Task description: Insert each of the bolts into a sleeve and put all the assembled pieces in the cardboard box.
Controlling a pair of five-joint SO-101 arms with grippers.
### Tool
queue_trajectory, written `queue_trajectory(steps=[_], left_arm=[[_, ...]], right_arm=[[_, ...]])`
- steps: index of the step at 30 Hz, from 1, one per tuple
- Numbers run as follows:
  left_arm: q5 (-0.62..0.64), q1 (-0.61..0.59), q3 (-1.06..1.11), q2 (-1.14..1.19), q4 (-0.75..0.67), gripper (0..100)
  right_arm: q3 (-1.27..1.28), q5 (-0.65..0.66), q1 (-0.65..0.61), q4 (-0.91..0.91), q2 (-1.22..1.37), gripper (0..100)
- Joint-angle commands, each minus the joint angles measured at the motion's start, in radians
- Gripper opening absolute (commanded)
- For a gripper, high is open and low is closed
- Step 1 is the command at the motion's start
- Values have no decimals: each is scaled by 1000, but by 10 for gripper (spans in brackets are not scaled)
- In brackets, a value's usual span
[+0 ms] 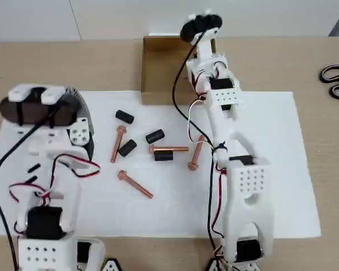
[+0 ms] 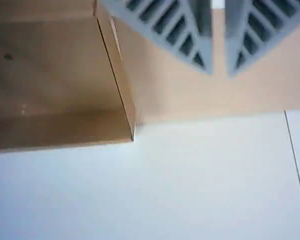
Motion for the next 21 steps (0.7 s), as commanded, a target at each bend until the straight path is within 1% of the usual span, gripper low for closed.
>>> queue_trajectory(steps=[1,5,10,16,17,21], left_arm=[[6,-3,39,-66,-66,6],[6,-3,111,-143,-120,6],[8,-3,191,-221,-123,6],[8,-3,220,-276,-121,6],[8,-3,222,-281,-121,6],[8,-3,222,-301,-121,6]], right_arm=[[-160,11,-1,1,61,3],[-235,11,-1,1,134,4],[-258,11,1,2,177,15],[-258,11,-2,102,177,196],[-258,11,-2,113,177,210],[-259,9,-2,120,176,213]])
